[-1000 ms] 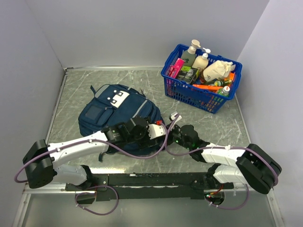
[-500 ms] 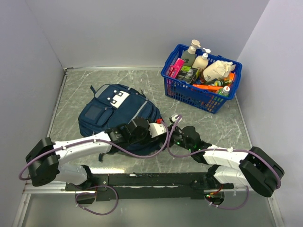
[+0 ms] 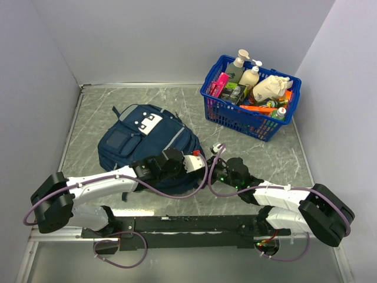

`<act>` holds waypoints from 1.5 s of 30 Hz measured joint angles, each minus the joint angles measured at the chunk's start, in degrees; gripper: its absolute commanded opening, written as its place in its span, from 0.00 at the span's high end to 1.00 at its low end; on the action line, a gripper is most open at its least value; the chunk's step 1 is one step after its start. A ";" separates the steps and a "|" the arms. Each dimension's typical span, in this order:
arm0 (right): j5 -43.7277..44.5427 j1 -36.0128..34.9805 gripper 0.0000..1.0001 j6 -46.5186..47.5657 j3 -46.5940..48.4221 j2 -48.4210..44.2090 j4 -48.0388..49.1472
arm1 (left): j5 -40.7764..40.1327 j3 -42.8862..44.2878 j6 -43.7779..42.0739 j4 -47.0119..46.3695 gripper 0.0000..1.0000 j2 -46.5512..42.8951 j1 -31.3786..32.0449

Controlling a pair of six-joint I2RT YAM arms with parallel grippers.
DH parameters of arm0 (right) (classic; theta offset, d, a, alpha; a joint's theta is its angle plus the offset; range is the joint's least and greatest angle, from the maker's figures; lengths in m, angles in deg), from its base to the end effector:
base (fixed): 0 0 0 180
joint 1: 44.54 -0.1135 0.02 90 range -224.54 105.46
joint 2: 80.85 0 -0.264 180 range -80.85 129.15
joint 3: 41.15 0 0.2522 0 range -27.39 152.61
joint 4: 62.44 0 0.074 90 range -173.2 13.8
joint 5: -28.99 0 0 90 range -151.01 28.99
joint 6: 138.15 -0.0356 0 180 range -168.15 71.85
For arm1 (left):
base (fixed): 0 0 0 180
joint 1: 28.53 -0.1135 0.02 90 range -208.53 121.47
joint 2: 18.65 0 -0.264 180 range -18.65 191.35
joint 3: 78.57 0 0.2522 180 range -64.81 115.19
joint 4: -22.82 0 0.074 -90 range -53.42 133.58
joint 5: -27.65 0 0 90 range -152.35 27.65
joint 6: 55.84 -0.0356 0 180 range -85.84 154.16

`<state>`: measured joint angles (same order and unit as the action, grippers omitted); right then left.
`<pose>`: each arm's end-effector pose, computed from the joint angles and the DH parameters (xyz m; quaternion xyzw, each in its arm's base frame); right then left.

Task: Pack the student bag
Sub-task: Zip the student bag at the center of the board.

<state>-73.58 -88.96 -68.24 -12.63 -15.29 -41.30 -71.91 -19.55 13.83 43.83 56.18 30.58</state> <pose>0.1493 0.1572 0.1721 -0.2317 0.7616 0.3935 0.4598 0.1493 -0.2380 0.2342 0.5408 0.7093 -0.0778 0.4455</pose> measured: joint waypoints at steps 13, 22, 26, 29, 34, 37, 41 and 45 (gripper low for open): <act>1.97 5.25 1.00 0.90 4.11 3.54 -4.11 | 16.63 2.01 -12.26 19.37 0.99 -9.42 -1.27; -2.95 5.46 1.00 2.99 9.11 10.80 -6.40 | 22.93 2.23 -30.18 37.94 0.99 -19.19 -1.22; -6.49 5.51 1.00 3.41 11.63 13.40 -6.69 | 21.38 1.16 -35.12 42.77 0.99 -24.70 -1.16; -8.59 6.14 1.00 3.87 12.00 13.16 -6.95 | 19.54 -0.79 -37.48 45.40 0.99 -28.68 -1.05; -11.43 7.82 1.00 4.11 11.13 8.17 -8.66 | 17.75 -2.34 -39.47 49.33 0.99 -34.07 -1.03; -12.66 7.82 1.00 4.09 8.26 3.98 -8.70 | 17.70 -2.62 -40.24 50.60 0.99 -34.99 -1.03; -12.85 7.91 1.00 4.46 7.52 4.63 -8.57 | 18.27 -2.29 -40.44 51.06 0.99 -34.84 -1.03; -13.88 11.02 1.00 5.18 12.24 12.04 -7.48 | 18.27 0.48 -39.98 52.78 0.99 -32.83 -1.07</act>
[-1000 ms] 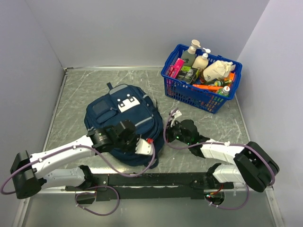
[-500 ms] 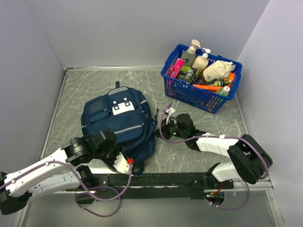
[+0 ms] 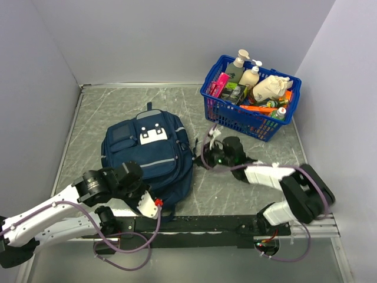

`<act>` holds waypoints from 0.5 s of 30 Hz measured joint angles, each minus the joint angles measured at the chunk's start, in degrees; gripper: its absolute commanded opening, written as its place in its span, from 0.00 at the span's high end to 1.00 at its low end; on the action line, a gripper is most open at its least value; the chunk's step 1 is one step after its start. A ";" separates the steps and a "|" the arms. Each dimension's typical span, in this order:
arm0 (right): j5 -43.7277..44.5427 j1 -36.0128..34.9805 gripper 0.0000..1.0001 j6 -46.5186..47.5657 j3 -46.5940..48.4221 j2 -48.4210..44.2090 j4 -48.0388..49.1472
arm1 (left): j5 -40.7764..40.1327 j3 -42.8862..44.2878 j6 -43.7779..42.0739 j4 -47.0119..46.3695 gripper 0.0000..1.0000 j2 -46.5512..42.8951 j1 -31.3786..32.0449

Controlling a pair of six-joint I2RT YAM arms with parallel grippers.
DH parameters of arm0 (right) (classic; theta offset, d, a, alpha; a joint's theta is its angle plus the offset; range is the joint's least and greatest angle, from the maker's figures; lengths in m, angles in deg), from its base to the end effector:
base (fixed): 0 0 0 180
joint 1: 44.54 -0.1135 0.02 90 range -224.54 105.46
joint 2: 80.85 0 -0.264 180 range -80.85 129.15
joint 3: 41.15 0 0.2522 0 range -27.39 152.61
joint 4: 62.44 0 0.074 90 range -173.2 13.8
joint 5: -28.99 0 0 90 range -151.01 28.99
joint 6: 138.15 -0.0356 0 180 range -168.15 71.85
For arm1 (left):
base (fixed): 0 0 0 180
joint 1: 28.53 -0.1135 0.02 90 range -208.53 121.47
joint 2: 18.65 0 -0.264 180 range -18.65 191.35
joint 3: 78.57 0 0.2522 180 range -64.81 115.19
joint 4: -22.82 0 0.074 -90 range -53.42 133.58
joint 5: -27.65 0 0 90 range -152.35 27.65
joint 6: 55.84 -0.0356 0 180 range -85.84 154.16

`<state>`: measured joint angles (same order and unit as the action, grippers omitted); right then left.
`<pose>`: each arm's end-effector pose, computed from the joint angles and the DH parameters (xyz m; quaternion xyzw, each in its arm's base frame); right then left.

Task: Pack the student bag
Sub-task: Zip the student bag at the center of the board.

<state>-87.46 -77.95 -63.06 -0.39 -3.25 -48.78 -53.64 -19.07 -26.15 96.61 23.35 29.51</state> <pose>0.2104 0.1578 0.1785 -0.2550 0.7818 0.3936 0.4109 0.0616 -0.1089 0.2752 0.8308 0.4701 -0.0669 0.2905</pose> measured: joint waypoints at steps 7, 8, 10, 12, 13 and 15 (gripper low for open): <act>-7.17 6.12 0.98 -0.46 10.49 14.32 1.31 | -0.72 0.94 -1.07 1.62 0.99 -1.38 0.00; -7.91 6.32 0.94 -0.33 11.56 15.52 1.27 | -1.03 0.94 -1.53 2.08 0.99 -2.12 0.00; -10.56 6.60 0.92 0.07 14.97 18.82 0.39 | -1.51 0.92 -2.27 3.37 0.99 -3.72 0.00; -12.52 6.67 0.95 0.22 18.14 21.81 -0.11 | -1.92 0.92 -2.93 4.57 0.99 -4.63 0.00; -13.07 6.64 0.96 0.17 19.67 23.08 -0.57 | -2.08 0.92 -3.04 4.87 0.99 -4.72 0.00; -12.92 6.43 1.00 0.09 21.35 24.24 -1.42 | -2.16 0.92 -2.99 4.87 0.99 -4.24 0.00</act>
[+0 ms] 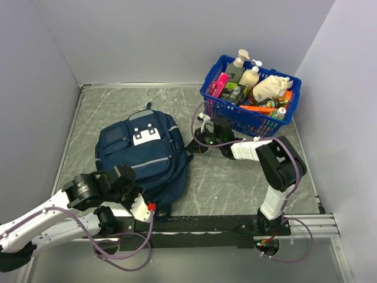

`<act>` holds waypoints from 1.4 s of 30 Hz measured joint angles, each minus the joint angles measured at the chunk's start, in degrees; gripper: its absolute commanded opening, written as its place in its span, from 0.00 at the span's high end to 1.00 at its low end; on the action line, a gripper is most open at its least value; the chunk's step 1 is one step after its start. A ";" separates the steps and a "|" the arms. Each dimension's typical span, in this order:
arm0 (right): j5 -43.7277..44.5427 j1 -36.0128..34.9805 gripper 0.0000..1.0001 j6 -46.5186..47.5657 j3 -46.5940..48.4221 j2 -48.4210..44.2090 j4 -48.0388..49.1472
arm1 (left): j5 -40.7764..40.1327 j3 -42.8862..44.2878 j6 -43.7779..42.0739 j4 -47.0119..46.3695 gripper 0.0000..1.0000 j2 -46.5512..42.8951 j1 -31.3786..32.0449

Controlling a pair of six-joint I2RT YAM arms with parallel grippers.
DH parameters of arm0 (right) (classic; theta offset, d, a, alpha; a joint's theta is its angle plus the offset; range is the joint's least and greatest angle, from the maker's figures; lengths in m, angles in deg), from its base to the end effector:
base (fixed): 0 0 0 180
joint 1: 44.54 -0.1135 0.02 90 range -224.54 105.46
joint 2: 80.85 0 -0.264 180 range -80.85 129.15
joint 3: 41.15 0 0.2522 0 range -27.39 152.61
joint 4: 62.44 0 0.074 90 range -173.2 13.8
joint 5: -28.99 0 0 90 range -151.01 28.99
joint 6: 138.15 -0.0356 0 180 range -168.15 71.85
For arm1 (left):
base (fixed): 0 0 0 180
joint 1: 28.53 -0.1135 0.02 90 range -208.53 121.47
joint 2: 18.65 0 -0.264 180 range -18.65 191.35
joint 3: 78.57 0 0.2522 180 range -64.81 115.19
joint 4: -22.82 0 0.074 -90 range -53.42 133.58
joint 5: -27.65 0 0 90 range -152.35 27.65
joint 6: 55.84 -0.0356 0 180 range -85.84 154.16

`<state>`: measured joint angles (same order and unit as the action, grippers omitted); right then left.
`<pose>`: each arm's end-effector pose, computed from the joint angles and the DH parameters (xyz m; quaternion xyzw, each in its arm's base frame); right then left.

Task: Pack the student bag
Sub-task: Zip the student bag at the center of the board, then reset both arms

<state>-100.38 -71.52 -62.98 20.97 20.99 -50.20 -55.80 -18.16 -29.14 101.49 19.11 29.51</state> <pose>0.3090 0.1826 0.1639 -0.2590 0.7818 0.4433 0.3537 0.0522 -0.0914 0.2816 0.8406 0.4531 -0.0412 0.2939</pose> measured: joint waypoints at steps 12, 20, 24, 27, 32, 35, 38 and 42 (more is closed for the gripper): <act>21.03 -1.62 0.99 -2.47 4.07 -1.07 -6.32 | -3.37 -1.25 8.63 -15.39 0.04 6.51 -0.52; 42.03 -0.11 0.40 -3.56 6.32 -4.17 -13.70 | 3.19 12.00 19.69 -22.03 0.04 22.18 -20.44; 45.48 1.22 0.01 -4.37 6.27 -7.50 -14.67 | 5.70 21.20 25.73 -21.86 0.04 26.36 -30.38; 45.27 1.20 0.00 -4.87 5.81 -11.26 -16.68 | 7.19 25.59 31.63 -21.79 0.04 27.34 -33.33; 42.29 -0.26 0.00 -4.52 2.43 -21.51 -20.31 | 8.66 33.20 41.92 -18.73 0.04 31.01 -36.76; 40.52 -3.85 0.00 -3.80 -1.99 -31.08 -22.75 | 8.96 40.00 48.37 -16.50 0.04 36.74 -40.79; 39.34 -7.23 0.00 -3.85 -2.75 -36.94 -26.64 | 8.92 44.70 53.79 -15.47 0.04 42.32 -45.24; 38.73 -7.65 0.00 -4.00 -2.45 -39.34 -33.09 | 7.85 45.94 58.64 -15.30 0.04 45.59 -48.72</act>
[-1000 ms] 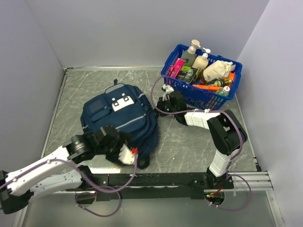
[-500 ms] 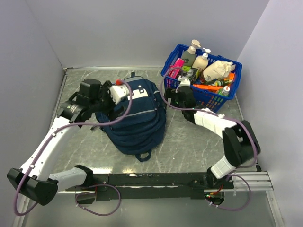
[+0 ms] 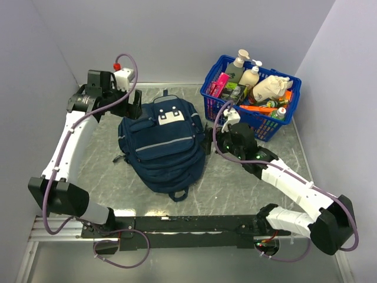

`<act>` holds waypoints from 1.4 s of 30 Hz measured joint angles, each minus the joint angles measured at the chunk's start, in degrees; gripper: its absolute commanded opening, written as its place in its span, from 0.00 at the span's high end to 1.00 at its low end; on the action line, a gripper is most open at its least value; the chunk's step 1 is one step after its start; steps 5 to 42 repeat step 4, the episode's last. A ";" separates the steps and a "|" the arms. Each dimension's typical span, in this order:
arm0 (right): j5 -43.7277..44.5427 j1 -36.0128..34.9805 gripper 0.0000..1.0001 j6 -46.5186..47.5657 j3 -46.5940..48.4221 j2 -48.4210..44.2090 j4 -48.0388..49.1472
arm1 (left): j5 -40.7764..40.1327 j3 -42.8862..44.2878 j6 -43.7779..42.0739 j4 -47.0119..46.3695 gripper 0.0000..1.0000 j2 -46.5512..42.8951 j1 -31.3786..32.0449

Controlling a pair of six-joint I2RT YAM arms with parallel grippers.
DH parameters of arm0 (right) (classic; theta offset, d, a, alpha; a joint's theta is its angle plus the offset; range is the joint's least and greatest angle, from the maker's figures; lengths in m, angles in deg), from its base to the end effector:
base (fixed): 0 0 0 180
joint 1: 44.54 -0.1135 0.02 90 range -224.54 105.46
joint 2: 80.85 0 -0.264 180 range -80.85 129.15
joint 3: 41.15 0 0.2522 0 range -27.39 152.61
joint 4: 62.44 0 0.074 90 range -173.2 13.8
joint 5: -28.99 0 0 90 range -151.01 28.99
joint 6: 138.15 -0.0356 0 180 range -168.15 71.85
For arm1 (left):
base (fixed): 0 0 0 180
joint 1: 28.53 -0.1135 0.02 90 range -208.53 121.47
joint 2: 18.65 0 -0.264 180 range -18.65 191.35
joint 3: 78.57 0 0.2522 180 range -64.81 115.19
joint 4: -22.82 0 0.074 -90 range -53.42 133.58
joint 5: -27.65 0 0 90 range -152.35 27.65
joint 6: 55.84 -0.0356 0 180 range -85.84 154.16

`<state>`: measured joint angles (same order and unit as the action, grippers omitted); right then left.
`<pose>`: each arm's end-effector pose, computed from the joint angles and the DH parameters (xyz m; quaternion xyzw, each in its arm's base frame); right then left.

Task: Pack the student bag
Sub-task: Reset both arms

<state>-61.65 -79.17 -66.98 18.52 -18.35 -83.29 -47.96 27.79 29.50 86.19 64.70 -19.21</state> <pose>0.2058 0.1426 0.2912 -0.1181 0.8288 0.2502 0.4864 0.2988 -0.0580 0.4041 0.1618 0.8874 -0.1305 0.4115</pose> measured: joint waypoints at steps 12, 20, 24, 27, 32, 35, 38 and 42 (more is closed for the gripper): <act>-1.11 0.11 0.00 0.22 -0.33 -1.60 -4.66 | -1.44 -0.68 3.52 -1.40 0.04 -0.33 -0.24; -1.11 0.11 0.00 0.22 -0.33 -1.60 -4.66 | -1.44 -0.68 3.52 -1.40 0.04 -0.33 -0.24; -1.11 0.11 0.00 0.22 -0.33 -1.60 -4.66 | -1.44 -0.68 3.52 -1.40 0.04 -0.33 -0.24; -1.11 0.11 0.00 0.22 -0.33 -1.60 -4.66 | -1.44 -0.68 3.52 -1.40 0.04 -0.33 -0.24; -1.11 0.11 0.00 0.22 -0.33 -1.60 -4.66 | -1.44 -0.68 3.52 -1.40 0.04 -0.33 -0.24; -1.11 0.11 0.00 0.22 -0.33 -1.60 -4.66 | -1.44 -0.68 3.52 -1.40 0.04 -0.33 -0.24; -1.11 0.11 0.00 0.22 -0.33 -1.60 -4.66 | -1.44 -0.68 3.52 -1.40 0.04 -0.33 -0.24; -1.11 0.11 0.00 0.22 -0.33 -1.60 -4.66 | -1.44 -0.68 3.52 -1.40 0.04 -0.33 -0.24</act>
